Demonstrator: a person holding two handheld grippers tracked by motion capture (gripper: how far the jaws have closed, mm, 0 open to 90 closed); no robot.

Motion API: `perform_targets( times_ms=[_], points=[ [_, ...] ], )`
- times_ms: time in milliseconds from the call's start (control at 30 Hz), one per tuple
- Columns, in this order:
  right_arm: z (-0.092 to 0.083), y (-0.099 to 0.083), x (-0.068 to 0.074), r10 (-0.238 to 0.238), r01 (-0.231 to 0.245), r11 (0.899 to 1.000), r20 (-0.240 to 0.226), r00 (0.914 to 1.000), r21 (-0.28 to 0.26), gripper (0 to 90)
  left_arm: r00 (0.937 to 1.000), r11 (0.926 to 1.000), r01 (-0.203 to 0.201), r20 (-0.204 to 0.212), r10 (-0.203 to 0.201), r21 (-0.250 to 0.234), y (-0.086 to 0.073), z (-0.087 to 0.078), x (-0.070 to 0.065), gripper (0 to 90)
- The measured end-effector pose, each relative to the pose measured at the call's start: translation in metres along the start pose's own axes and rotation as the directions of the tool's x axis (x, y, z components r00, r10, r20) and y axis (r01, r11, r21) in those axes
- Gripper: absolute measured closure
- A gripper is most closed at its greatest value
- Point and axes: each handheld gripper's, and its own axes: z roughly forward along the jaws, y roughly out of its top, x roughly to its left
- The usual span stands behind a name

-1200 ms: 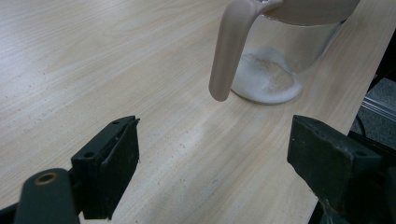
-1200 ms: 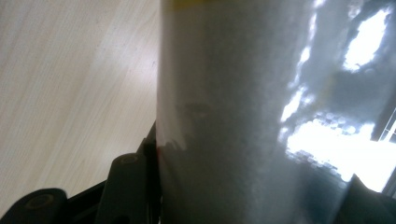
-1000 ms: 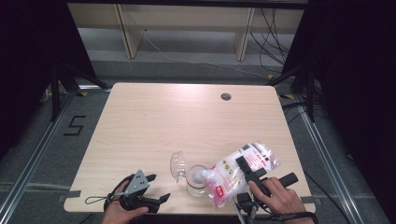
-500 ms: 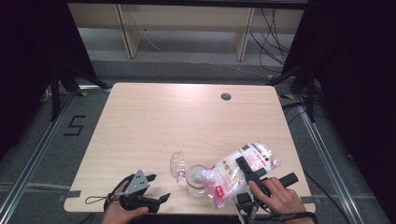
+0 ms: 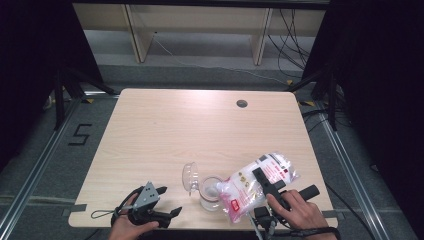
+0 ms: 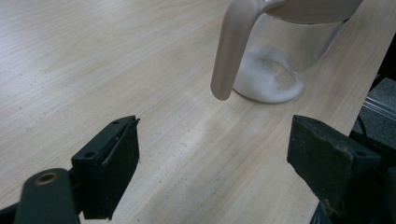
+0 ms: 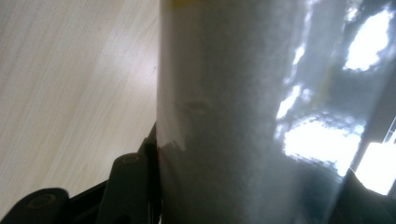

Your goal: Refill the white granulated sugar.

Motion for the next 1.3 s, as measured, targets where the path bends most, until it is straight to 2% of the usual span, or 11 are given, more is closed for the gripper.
perform_targets(
  times_ms=[233,400,633,800,867,967,1033,1133,1300],
  points=[
    [0.0006,0.0004,-0.0002,-0.008,0.008,1.000,-0.005,1.0000,-0.003,53.4,1.0000,1.0000,0.002,-0.002,-0.002,0.000,-0.0002,-0.0001,0.0001,16.6],
    [0.0005,0.0004,0.0003,-0.003,0.003,1.000,-0.005,1.0000,-0.002,53.4,1.0000,1.0000,-0.008,-0.001,0.008,0.003,0.0001,-0.0001,0.0004,16.6],
    [0.0003,-0.0002,-0.0003,0.003,-0.003,1.000,-0.007,1.0000,-0.007,53.5,1.0000,1.0000,-0.001,-0.002,0.001,0.002,-0.0001,-0.0002,0.0000,16.6],
    [0.0004,-0.0009,-0.0022,-0.017,0.017,1.000,0.004,0.9998,-0.016,53.5,1.0000,1.0000,-0.007,-0.001,0.007,0.004,0.0001,-0.0001,0.0001,16.6],
    [-0.0005,-0.0012,-0.0005,0.008,-0.008,1.000,-0.004,1.0000,-0.005,53.5,1.0000,1.0000,-0.006,-0.001,0.006,0.003,0.0001,-0.0001,0.0002,16.6],
    [-0.0003,-0.0013,-0.0006,0.008,-0.008,1.000,0.001,1.0000,-0.008,53.5,1.0000,0.9999,-0.004,-0.002,0.004,0.013,0.0001,-0.0004,-0.0002,16.6],
    [0.0001,-0.0011,-0.0026,-0.012,0.012,1.000,0.000,0.9999,-0.016,53.6,1.0000,1.0000,-0.003,0.000,0.003,0.006,-0.0002,0.0002,-0.0002,16.6],
    [0.0000,-0.0011,-0.0030,-0.012,0.012,1.000,0.012,0.9999,-0.023,53.6,1.0000,1.0000,-0.004,0.000,0.004,0.005,-0.0001,0.0002,0.0002,16.6],
    [0.0001,-0.0005,-0.0026,-0.017,0.017,1.000,0.003,0.9999,-0.020,53.6,1.0000,1.0000,-0.002,0.002,0.002,0.000,-0.0004,0.0007,0.0004,16.6]
  ],
)
